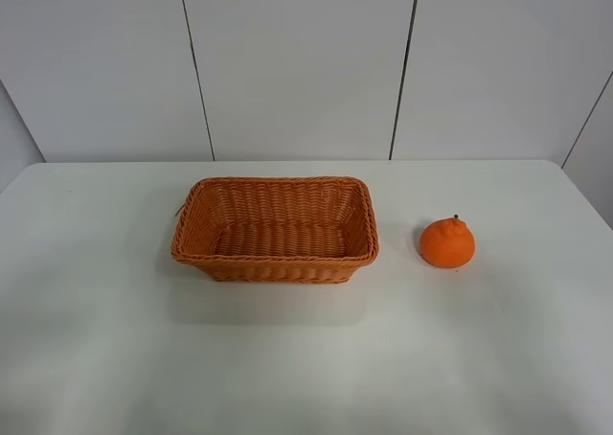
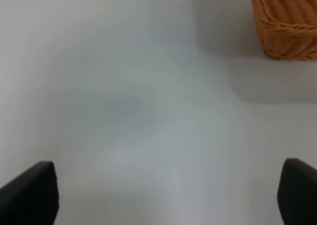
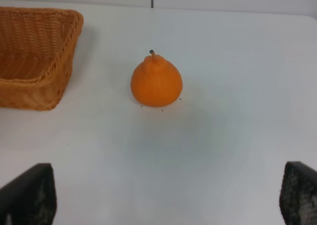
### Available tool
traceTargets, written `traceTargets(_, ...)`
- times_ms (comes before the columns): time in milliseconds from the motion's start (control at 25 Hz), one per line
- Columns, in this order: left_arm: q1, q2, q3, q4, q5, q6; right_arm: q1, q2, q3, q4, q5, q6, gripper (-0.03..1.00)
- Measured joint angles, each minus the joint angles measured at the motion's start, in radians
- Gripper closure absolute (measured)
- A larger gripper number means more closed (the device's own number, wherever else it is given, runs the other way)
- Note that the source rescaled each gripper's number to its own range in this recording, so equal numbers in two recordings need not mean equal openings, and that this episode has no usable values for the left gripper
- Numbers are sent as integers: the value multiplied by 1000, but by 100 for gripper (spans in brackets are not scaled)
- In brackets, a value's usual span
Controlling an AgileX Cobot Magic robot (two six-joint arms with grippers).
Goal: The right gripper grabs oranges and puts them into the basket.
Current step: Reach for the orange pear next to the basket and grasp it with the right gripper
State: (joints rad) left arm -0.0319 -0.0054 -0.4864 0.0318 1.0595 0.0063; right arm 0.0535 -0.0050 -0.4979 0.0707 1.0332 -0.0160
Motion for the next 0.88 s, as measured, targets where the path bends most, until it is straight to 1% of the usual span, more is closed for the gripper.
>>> traceTargets(320, 0, 0, 0, 0, 0, 0, 0, 0, -1, -6, -5, 0, -3)
traceTargets(480, 0, 0, 0, 0, 0, 0, 0, 73, -55, -7, -9, 0, -3)
traceTargets(640, 0, 0, 0, 0, 0, 0, 0, 309, -141, -8, -22, 0, -3)
traceTargets(880, 0, 0, 0, 0, 0, 0, 0, 781, -290, -7, -69, 0, -3)
